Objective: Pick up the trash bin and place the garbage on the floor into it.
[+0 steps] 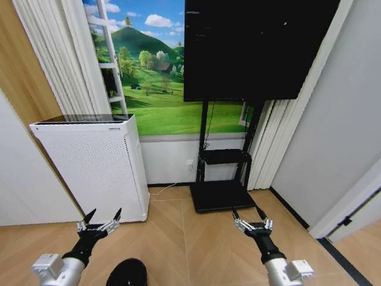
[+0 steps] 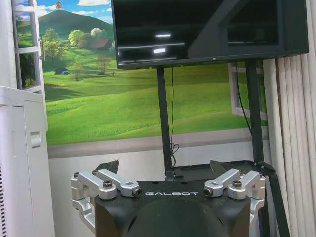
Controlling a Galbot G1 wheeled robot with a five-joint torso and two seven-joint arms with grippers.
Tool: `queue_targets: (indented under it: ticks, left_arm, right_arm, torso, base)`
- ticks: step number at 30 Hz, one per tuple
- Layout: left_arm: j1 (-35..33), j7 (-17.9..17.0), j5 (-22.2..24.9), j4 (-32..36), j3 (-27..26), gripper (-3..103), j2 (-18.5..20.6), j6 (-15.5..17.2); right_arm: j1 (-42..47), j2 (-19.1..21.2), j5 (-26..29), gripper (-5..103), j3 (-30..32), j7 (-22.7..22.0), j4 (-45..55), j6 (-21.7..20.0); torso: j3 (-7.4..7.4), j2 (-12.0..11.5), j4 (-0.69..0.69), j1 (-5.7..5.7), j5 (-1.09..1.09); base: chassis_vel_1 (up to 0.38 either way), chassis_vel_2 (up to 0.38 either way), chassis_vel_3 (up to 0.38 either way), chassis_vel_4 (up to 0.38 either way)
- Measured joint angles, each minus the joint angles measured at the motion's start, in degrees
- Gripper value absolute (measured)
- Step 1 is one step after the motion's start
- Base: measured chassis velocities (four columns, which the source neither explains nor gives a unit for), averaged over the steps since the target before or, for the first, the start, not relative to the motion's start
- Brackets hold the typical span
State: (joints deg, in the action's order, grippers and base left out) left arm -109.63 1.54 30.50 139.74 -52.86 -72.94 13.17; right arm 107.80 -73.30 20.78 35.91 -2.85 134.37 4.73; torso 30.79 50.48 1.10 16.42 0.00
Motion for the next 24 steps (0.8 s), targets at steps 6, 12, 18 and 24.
queue_targets:
  ticks: [6, 12, 18, 24]
  left_arm:
    - [0.0, 0.0, 0.0, 0.0, 0.0, 100, 0.0, 0.0]
    - [0.0, 0.0, 0.0, 0.0, 0.0, 100, 0.0, 0.0]
    - [0.0, 0.0, 0.0, 0.01, 0.0, 100, 0.0, 0.0]
    - [0.0, 0.0, 0.0, 0.0, -0.01, 100, 0.0, 0.0]
  right_arm:
    - [0.01, 0.0, 0.0, 100, 0.0, 0.0, 0.0, 0.0]
    - [0.02, 0.0, 0.0, 100, 0.0, 0.0, 0.0, 0.0]
    - [0.01, 0.0, 0.0, 100, 0.0, 0.0, 0.0, 0.0]
    - [0.02, 0.0, 0.0, 100, 0.0, 0.0, 0.0, 0.0]
  torso:
    - [-0.08, -0.1, 0.01, -0.09, 0.0]
    - [-0.12, -0.19, -0.01, -0.11, -0.01]
    - [-0.16, -0.24, -0.02, -0.14, 0.0]
    - [-0.19, -0.27, -0.01, -0.18, -0.01]
  base:
    - [0.17, -0.158, -0.169, 0.167]
    - [0.235, -0.237, -0.24, 0.239]
    - [0.292, -0.292, -0.287, 0.292]
    - [0.356, -0.355, -0.352, 0.358]
